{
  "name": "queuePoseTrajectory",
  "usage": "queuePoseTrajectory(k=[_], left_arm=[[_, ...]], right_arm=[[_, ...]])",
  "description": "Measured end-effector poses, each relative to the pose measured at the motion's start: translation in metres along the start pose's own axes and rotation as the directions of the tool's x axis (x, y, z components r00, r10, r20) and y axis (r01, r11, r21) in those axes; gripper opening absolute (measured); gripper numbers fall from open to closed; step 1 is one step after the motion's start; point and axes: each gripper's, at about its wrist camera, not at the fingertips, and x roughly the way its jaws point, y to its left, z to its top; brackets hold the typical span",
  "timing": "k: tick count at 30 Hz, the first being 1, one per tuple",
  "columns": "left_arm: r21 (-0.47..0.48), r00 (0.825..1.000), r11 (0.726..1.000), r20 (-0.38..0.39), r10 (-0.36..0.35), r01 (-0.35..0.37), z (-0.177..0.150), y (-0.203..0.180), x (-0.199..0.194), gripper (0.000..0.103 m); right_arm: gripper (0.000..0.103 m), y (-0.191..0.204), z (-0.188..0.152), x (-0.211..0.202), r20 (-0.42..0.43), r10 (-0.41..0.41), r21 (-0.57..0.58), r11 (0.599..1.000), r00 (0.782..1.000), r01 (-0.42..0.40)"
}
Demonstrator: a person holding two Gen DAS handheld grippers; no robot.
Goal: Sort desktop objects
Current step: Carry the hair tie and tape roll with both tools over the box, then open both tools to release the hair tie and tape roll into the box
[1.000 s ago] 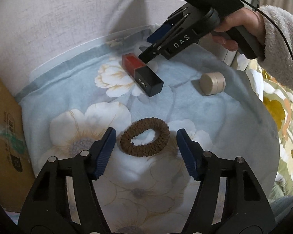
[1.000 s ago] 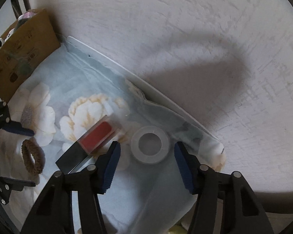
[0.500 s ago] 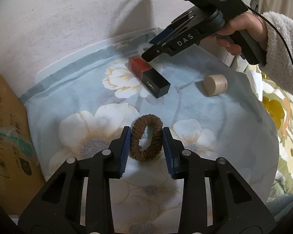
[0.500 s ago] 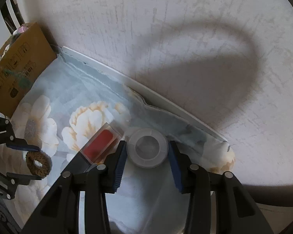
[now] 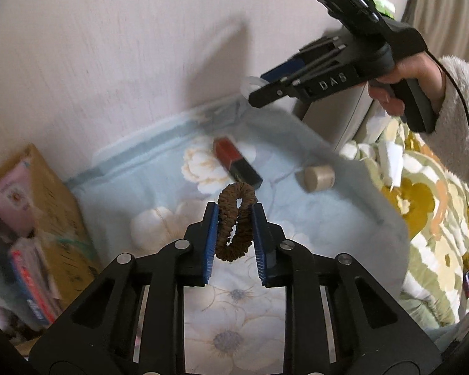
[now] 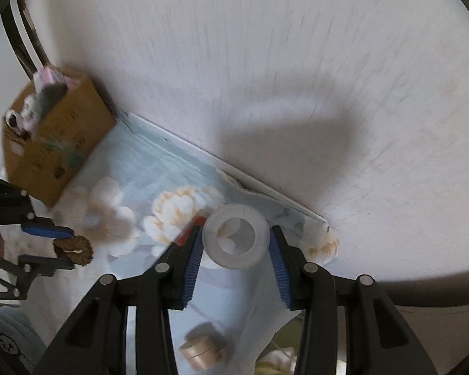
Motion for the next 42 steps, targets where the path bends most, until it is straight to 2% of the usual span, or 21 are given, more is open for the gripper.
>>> queuePoseTrajectory(k=[4,5,8,12,16,22,32,37,42], left_arm=[[0.030,0.999,0.999,0.026,0.020,-0.021,0.018,-0.003,-0.029,0.019],[0.039,0.999,0.999,0.033,0.028,-0.030,0.022,-0.004,-0.039,0.019],[0.048,0.998,0.998,0.053,0.042,-0.044,0.035,0.000,-0.064,0.019],[0.030,0.994,0.997,0.086,0.067,-0.070,0.049,0.017,-0.099,0.019],[-0.004,0.989,0.995,0.107,0.102,-0.102,0.052,0.042,-0.132,0.019],[-0.054,0.979,0.984,0.106,0.174,-0.169,0.036,0.086,-0.171,0.019],[-0.202,0.963,0.948,0.068,0.263,-0.244,-0.017,0.181,-0.204,0.019],[-0.257,0.959,0.930,0.031,0.280,-0.263,-0.045,0.215,-0.204,0.019],[-0.282,0.963,0.923,-0.009,0.269,-0.261,-0.068,0.236,-0.189,0.019]], right_arm=[[0.039,0.007,0.006,-0.032,0.010,0.007,0.011,1.000,1.000,-0.007],[0.039,-0.008,0.014,-0.032,0.010,0.013,0.016,1.000,1.000,-0.013],[0.039,-0.009,0.025,-0.051,0.022,0.020,0.012,1.000,1.000,-0.020],[0.039,-0.001,0.045,-0.081,0.046,0.031,-0.012,0.999,0.998,-0.031],[0.039,0.027,0.074,-0.104,0.069,0.060,-0.056,0.997,0.996,-0.057],[0.039,0.085,0.111,-0.098,0.086,0.084,-0.129,0.989,0.993,-0.073],[0.039,0.187,0.153,-0.054,0.066,0.223,-0.192,0.959,0.973,-0.207],[0.039,0.226,0.157,-0.027,0.025,0.256,-0.225,0.943,0.966,-0.244],[0.039,0.253,0.152,0.000,-0.021,0.263,-0.231,0.937,0.965,-0.260]])
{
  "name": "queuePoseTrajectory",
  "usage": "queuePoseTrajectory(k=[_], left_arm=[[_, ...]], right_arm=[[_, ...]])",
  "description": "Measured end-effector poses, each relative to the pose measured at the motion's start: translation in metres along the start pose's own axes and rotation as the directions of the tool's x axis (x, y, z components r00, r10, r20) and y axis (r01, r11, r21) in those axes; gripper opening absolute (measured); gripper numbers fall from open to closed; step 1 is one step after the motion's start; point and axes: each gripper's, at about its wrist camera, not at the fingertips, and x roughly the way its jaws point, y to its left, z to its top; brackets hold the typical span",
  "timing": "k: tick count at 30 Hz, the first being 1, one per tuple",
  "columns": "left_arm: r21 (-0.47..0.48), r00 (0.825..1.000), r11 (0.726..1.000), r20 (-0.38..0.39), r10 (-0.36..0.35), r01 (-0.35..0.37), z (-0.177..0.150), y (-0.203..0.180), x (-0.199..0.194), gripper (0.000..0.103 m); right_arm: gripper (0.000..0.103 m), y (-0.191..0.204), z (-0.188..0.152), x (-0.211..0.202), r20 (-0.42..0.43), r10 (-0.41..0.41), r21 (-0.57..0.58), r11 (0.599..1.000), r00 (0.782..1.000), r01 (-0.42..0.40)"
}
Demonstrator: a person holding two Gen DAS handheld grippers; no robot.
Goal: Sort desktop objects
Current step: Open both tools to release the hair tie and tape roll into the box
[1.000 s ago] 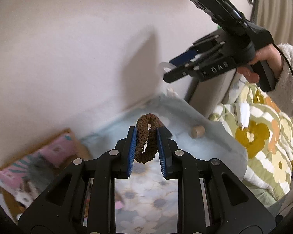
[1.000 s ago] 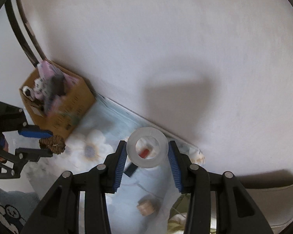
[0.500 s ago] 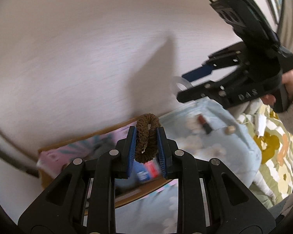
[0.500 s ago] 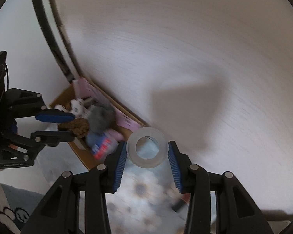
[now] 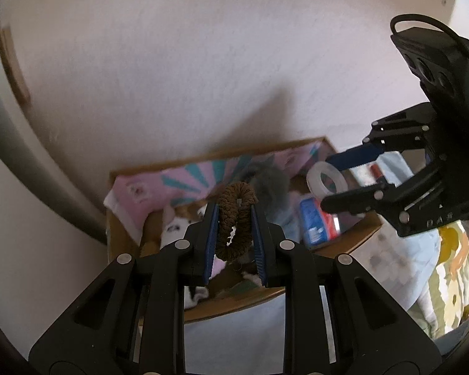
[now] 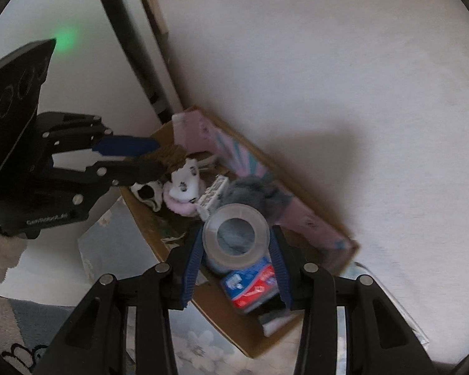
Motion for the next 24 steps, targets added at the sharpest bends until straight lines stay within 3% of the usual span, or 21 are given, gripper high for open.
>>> queuePoseTrajectory(k=[5,12,13,15,16,17,19,24], left_arm=[[0.005,0.999,1.000,-0.032,-0.003,0.003,-0.011,0.004,0.018,0.019],[-0.007,0.998,1.000,-0.057,-0.017,0.017,-0.010,0.014,0.025,0.022],[-0.016,0.997,1.000,-0.076,-0.019,0.017,-0.009,0.014,0.027,0.029],[-0.027,0.995,1.000,-0.099,0.012,-0.015,-0.008,0.016,0.029,0.070],[-0.025,0.995,0.999,-0.092,0.027,-0.029,-0.009,0.017,0.028,0.101],[-0.020,0.998,0.999,-0.058,0.036,-0.037,-0.010,0.017,0.025,0.103],[-0.012,0.998,0.999,-0.049,0.038,-0.038,-0.012,0.017,0.023,0.103],[-0.014,0.999,0.999,-0.034,0.033,-0.034,-0.010,0.014,0.014,0.103]], right_arm=[[0.039,0.010,-0.004,0.027,-0.041,0.018,0.014,1.000,0.999,-0.018],[0.039,0.007,-0.003,0.034,-0.041,0.034,0.045,0.998,0.999,-0.032],[0.039,0.007,-0.002,0.034,-0.040,0.032,0.044,0.999,0.999,-0.030],[0.049,0.007,-0.003,0.042,-0.059,0.047,0.057,0.997,0.997,-0.043],[0.071,0.007,-0.004,0.043,-0.063,0.053,0.064,0.997,0.997,-0.049],[0.092,0.006,-0.007,0.044,-0.059,0.053,0.072,0.996,0.997,-0.049],[0.102,0.005,-0.014,0.042,-0.028,0.060,0.087,0.995,0.998,-0.058],[0.102,0.006,-0.026,0.031,0.021,0.044,0.109,0.993,0.999,-0.046]])
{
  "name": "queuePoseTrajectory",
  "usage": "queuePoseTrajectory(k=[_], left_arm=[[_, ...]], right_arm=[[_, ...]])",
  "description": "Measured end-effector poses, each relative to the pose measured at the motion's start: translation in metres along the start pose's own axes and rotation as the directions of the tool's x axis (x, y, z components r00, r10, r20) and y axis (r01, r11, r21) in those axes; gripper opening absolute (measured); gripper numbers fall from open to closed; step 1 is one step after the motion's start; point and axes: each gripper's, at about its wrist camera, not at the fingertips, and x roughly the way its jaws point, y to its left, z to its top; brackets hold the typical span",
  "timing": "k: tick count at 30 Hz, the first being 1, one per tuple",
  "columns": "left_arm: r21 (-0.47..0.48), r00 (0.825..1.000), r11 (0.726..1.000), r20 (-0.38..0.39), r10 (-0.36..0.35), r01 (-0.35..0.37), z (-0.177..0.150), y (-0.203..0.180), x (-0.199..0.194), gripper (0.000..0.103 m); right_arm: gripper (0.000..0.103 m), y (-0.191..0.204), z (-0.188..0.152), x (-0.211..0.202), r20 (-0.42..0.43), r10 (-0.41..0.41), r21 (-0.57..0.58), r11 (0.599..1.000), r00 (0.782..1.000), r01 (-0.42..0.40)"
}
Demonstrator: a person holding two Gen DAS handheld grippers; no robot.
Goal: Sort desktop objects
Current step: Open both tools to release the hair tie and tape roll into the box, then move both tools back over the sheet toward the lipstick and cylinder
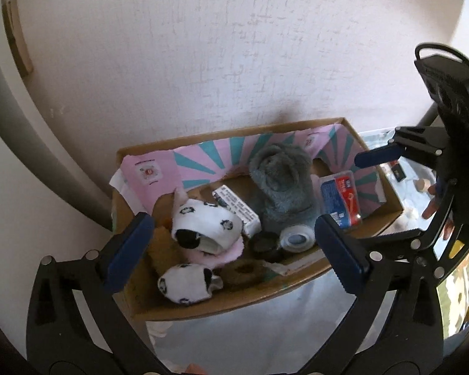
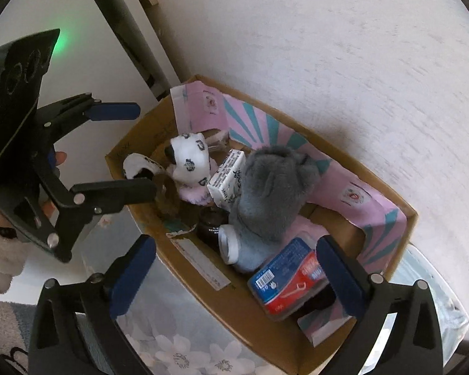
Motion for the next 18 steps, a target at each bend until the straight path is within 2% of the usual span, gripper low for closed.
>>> queuePoseTrajectory(k=[3,6,11,12,14,16,18], left_arm=[[-0.044,0.998,0.997,-0.018,-0.061,0.060,0.005,0.000,-0.006,0.103],[-0.079,0.997,0.994,-0.028,-0.073,0.071,0.009,-0.002,-0.009,0.103],[-0.060,0.994,0.992,-0.024,-0.110,0.109,0.013,-0.014,-0.016,0.103],[-0.053,0.993,0.993,-0.044,-0.109,0.107,0.014,-0.017,-0.014,0.103],[-0.042,0.996,0.997,-0.062,-0.060,0.057,0.015,-0.022,-0.015,0.103],[-0.047,1.000,0.999,-0.014,-0.011,0.011,0.017,-0.026,-0.023,0.103],[-0.055,1.000,0.998,0.013,-0.006,0.006,0.022,-0.030,-0.029,0.103]], right_arm=[[0.102,0.002,-0.002,-0.002,0.007,-0.011,0.004,1.000,1.000,0.011],[0.102,0.003,-0.003,0.000,-0.003,-0.017,0.004,1.000,1.000,0.017],[0.102,0.007,-0.008,-0.006,-0.003,-0.023,-0.010,1.000,1.000,0.023],[0.102,0.006,-0.009,-0.006,-0.026,-0.036,-0.005,0.999,0.999,0.036],[0.102,0.003,-0.011,-0.007,-0.055,-0.078,0.020,0.997,0.995,0.079],[0.102,-0.001,-0.014,-0.017,-0.024,-0.119,0.039,0.992,0.993,0.120],[0.102,-0.002,-0.019,-0.029,0.012,-0.128,0.051,0.990,0.992,0.128]])
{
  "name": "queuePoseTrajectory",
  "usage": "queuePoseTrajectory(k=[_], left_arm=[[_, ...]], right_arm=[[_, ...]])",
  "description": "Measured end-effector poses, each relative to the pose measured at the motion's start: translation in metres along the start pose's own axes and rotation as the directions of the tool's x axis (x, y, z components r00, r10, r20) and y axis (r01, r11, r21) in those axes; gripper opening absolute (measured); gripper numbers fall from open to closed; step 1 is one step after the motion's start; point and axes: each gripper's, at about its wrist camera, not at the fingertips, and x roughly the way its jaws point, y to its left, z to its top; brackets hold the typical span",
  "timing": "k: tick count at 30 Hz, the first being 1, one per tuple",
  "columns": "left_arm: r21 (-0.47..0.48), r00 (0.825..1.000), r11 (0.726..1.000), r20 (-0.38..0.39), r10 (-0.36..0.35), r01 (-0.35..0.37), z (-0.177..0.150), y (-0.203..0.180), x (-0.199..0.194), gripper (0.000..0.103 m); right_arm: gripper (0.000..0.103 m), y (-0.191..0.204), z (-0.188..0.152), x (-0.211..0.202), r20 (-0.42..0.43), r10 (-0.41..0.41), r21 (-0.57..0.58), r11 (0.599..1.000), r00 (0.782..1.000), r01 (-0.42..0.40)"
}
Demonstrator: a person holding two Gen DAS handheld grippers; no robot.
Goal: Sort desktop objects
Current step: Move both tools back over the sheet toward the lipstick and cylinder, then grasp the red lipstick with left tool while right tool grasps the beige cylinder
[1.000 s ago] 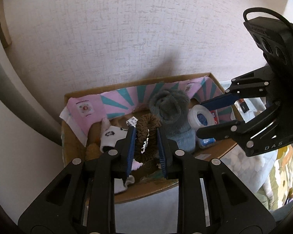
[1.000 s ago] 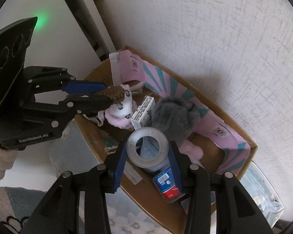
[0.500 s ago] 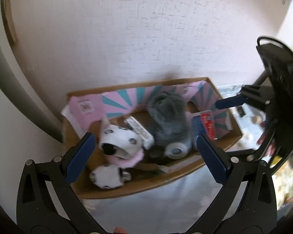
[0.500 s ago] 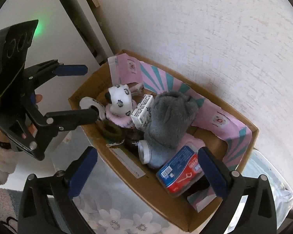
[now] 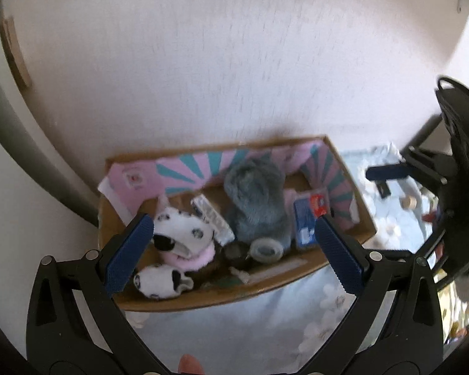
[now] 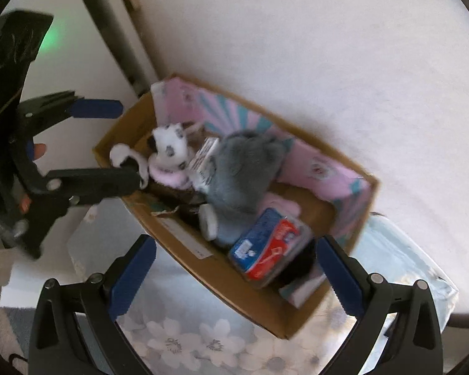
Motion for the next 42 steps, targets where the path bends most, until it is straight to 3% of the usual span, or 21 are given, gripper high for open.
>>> queuePoseTrajectory(k=[7,12,16,23,29,32,37,42], left_arm=[[0.036,0.998,0.998,0.041,-0.048,0.047,0.024,-0.037,-0.010,0.103],[0.105,0.990,0.988,0.073,-0.121,0.113,0.041,-0.090,-0.015,0.103],[0.165,0.980,0.971,0.064,-0.186,0.174,0.050,-0.147,-0.002,0.103],[0.219,0.965,0.940,-0.054,-0.257,0.263,0.037,-0.234,0.063,0.102],[0.205,0.956,0.938,-0.145,-0.255,0.281,0.020,-0.280,0.136,0.099],[0.204,0.961,0.944,-0.149,-0.234,0.261,0.015,-0.295,0.167,0.097],[0.214,0.971,0.952,-0.151,-0.187,0.217,0.008,-0.310,0.207,0.090],[0.211,0.975,0.958,-0.154,-0.162,0.193,0.006,-0.318,0.231,0.084]], right_arm=[[0.102,-0.021,-0.028,-0.042,0.069,-0.084,0.088,0.993,0.994,0.078],[0.102,-0.053,-0.073,-0.085,0.107,-0.204,0.238,0.955,0.973,0.174],[0.102,-0.080,-0.116,-0.117,0.115,-0.312,0.359,0.899,0.943,0.253],[0.102,-0.117,-0.185,-0.132,0.047,-0.481,0.503,0.768,0.875,0.395],[0.100,-0.154,-0.239,-0.108,0.016,-0.478,0.651,0.672,0.878,0.354],[0.096,-0.165,-0.255,-0.095,0.036,-0.487,0.701,0.635,0.873,0.325],[0.084,-0.175,-0.266,-0.071,0.041,-0.524,0.702,0.621,0.851,0.348],[0.074,-0.187,-0.276,-0.053,0.049,-0.520,0.730,0.602,0.853,0.325]])
